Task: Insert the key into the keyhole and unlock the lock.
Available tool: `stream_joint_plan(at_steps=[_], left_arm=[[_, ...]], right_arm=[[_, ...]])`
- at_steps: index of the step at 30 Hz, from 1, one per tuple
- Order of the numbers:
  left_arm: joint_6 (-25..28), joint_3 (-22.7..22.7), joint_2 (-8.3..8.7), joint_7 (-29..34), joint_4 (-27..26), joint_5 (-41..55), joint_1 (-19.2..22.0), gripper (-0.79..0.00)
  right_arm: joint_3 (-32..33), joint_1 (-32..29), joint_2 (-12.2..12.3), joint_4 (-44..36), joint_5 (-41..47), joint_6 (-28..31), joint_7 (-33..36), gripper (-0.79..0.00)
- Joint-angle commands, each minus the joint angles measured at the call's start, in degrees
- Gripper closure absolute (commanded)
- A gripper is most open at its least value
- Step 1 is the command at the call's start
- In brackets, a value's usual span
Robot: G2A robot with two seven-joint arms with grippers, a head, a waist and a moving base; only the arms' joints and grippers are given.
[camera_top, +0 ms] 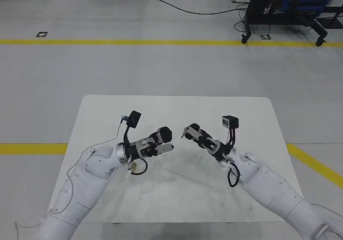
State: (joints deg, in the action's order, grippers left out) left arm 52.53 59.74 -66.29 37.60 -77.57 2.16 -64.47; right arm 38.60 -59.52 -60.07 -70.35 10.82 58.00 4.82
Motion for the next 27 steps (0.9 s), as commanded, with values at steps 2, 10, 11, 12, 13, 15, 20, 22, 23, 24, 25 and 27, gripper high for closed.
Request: stream_joint_plan(at_steps=[2,10,11,12,13,15,20,22,23,24,25,27], left_arm=[[-0.8,-0.4,-0.24,-2.1,0.1,-1.8,0.1,-0.646],[-3.7,-1.8,-0.83,-6.0,0.3,-6.9,0.4,-0.376],[-3.9,-2.0,-0.89,-6.4,0.3,-7.2,0.4,-0.363],[-4.0,-2.1,-0.95,-6.6,0.3,-7.4,0.5,-0.351],[-4.1,-2.3,-1.00,-6.8,0.4,-7.6,0.5,-0.339],[-4.2,-2.5,-1.06,-7.0,0.4,-7.8,0.6,-0.299],[-4.4,-3.0,-1.19,-7.3,0.7,-8.8,0.8,-0.169],[-4.5,-3.2,-1.24,-7.6,0.7,-8.9,0.8,-0.123],[-4.4,-3.4,-1.29,-7.6,0.7,-8.3,0.8,-0.034],[-4.4,-3.4,-1.30,-7.5,0.8,-8.1,0.8,0.000],[-4.7,-3.5,-1.30,-7.4,1.0,-8.3,0.9,0.000],[-5.0,-3.6,-1.33,-7.4,1.0,-8.7,1.0,0.000]], right_arm=[[1.3,0.0,-0.6,0.9,-1.6,0.0,1.8,0.000],[3.2,-0.7,-2.6,1.7,-3.5,0.0,3.5,0.000],[3.5,-0.8,-2.8,1.8,-3.8,0.0,3.6,0.000],[3.8,-0.9,-3.0,1.9,-4.1,0.0,3.7,0.000],[4.0,-0.9,-3.2,2.1,-4.6,0.0,3.8,0.000],[4.5,-1.0,-3.5,2.5,-5.4,0.0,3.8,0.000],[5.7,-1.3,-4.4,3.5,-8.5,0.0,2.9,0.000],[6.0,-1.5,-4.7,3.6,-9.2,0.0,2.6,0.000],[6.1,-1.5,-4.8,3.7,-9.6,0.0,2.6,0.000],[6.3,-1.6,-4.9,3.8,-10.0,0.0,2.5,0.000],[6.5,-1.7,-5.0,3.7,-10.3,0.0,2.4,0.000],[6.9,-1.9,-5.1,3.6,-10.9,0.0,2.1,0.000]])
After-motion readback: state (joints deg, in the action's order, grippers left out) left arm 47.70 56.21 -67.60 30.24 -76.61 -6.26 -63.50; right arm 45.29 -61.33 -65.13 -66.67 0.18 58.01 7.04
